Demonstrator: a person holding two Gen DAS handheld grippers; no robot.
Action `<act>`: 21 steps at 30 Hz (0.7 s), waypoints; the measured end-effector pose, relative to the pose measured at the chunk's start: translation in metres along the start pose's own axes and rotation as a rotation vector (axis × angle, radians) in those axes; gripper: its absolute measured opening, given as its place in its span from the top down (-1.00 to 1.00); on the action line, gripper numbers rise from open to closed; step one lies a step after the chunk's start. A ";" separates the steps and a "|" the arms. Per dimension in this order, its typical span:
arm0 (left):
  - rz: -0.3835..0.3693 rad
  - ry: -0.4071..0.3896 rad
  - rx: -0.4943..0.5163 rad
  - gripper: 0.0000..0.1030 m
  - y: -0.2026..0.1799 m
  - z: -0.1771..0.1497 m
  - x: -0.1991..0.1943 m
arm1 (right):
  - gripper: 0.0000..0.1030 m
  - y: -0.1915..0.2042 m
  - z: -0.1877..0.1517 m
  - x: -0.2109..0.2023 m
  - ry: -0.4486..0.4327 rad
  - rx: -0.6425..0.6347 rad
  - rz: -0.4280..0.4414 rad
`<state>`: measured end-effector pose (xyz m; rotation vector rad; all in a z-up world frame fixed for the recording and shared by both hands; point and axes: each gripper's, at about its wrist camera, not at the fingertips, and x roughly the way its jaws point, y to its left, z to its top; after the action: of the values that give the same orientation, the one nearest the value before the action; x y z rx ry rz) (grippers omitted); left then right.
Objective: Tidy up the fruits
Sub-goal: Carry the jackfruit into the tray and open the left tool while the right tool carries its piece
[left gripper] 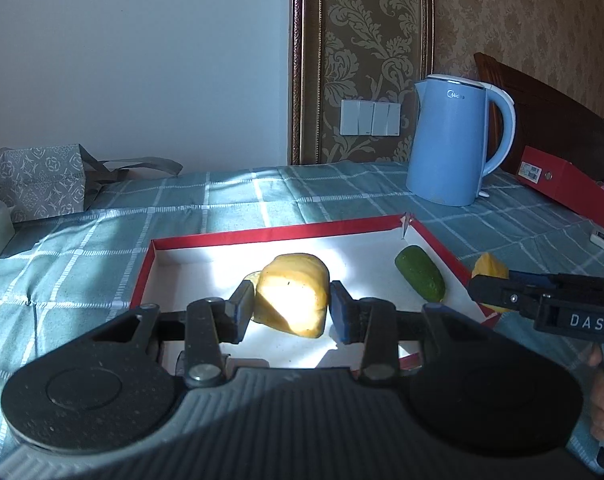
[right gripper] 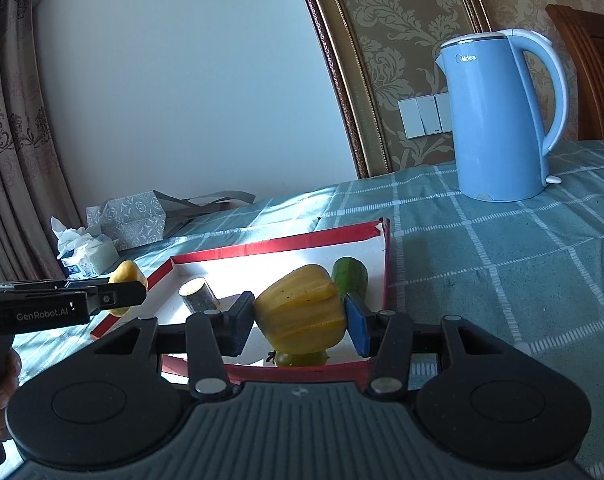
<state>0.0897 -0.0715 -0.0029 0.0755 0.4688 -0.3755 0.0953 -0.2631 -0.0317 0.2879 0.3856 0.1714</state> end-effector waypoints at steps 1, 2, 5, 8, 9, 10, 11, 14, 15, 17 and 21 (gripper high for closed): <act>-0.009 0.007 0.001 0.29 -0.002 0.004 0.007 | 0.07 -0.003 0.000 0.000 0.000 0.008 -0.003; -0.019 0.013 0.008 0.29 -0.005 0.007 0.013 | 0.07 -0.005 0.000 0.000 -0.002 0.016 -0.007; -0.040 0.036 0.033 0.29 -0.017 0.015 0.036 | 0.07 -0.007 -0.001 -0.001 -0.016 0.010 -0.040; -0.044 0.069 0.047 0.29 -0.029 0.022 0.060 | 0.07 -0.010 0.000 -0.002 -0.022 0.011 -0.056; -0.040 0.082 0.053 0.29 -0.033 0.024 0.070 | 0.07 -0.011 0.000 -0.003 -0.024 0.014 -0.055; -0.037 0.091 0.057 0.29 -0.037 0.026 0.078 | 0.07 -0.011 0.000 -0.003 -0.027 0.015 -0.058; -0.033 0.102 0.060 0.29 -0.040 0.027 0.086 | 0.07 -0.012 0.000 -0.004 -0.031 0.015 -0.062; -0.026 0.130 0.063 0.29 -0.045 0.032 0.106 | 0.07 -0.014 0.000 -0.003 -0.030 0.022 -0.067; -0.020 0.143 0.064 0.29 -0.046 0.033 0.113 | 0.07 -0.014 0.000 -0.004 -0.030 0.023 -0.070; -0.013 0.164 0.076 0.29 -0.049 0.035 0.125 | 0.07 -0.015 0.001 -0.004 -0.033 0.027 -0.072; -0.004 0.195 0.085 0.28 -0.051 0.038 0.140 | 0.07 -0.015 0.001 -0.005 -0.040 0.032 -0.076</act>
<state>0.2030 -0.1718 -0.0321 0.1954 0.6452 -0.3934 0.0931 -0.2788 -0.0339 0.3074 0.3596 0.0854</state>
